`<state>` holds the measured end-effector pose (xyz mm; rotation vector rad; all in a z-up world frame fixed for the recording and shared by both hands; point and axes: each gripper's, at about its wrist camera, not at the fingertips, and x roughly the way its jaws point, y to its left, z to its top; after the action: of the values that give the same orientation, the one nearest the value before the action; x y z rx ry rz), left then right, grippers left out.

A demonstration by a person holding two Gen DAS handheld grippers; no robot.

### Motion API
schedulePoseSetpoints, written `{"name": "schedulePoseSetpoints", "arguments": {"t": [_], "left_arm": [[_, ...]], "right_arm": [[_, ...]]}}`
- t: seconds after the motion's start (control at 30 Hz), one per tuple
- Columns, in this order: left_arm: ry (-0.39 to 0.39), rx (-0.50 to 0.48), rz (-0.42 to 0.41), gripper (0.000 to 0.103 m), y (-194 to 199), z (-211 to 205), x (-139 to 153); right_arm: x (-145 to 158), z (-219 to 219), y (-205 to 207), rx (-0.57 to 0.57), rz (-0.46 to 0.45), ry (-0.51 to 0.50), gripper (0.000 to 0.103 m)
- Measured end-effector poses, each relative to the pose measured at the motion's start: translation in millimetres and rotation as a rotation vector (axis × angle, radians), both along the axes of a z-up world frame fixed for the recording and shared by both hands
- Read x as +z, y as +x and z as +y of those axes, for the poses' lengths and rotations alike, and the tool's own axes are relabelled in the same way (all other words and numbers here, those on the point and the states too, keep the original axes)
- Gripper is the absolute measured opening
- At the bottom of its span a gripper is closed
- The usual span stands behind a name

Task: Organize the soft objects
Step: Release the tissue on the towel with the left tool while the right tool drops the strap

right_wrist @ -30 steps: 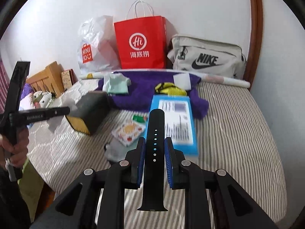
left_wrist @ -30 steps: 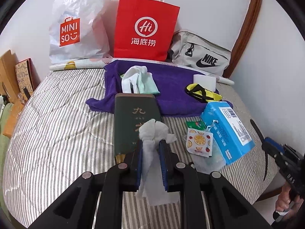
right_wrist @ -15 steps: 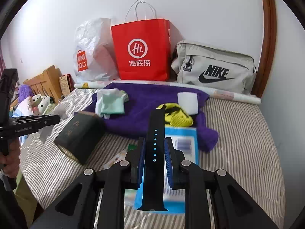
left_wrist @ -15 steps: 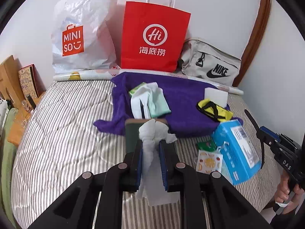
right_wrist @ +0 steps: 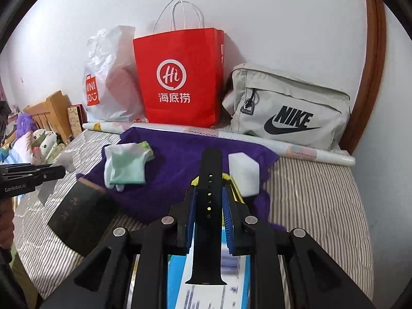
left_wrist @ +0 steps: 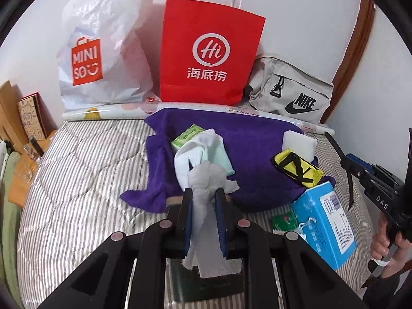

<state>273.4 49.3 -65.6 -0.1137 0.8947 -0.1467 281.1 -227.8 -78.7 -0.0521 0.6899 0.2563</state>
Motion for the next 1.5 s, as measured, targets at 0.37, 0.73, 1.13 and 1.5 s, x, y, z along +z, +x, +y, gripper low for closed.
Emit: {"name": "schedulePoseSetpoints", "arguments": {"t": [0.37, 0.73, 1.13, 1.5], "left_arm": [[-0.011, -0.029, 0.028, 0.016, 42, -7, -10], [-0.035, -0.106, 0.055, 0.016, 88, -30, -17], [-0.031, -0.142, 0.118, 0.017, 122, -44, -42], [-0.044, -0.138, 0.15, 0.022, 129, -43, -51]], "right_arm": [[-10, 6, 39, 0.019, 0.039, 0.008, 0.02], [-26, 8, 78, 0.057, 0.102, 0.023, 0.02], [-50, 19, 111, 0.093, 0.202, -0.008, 0.02], [-61, 16, 118, 0.076, 0.254, -0.011, 0.032]]}}
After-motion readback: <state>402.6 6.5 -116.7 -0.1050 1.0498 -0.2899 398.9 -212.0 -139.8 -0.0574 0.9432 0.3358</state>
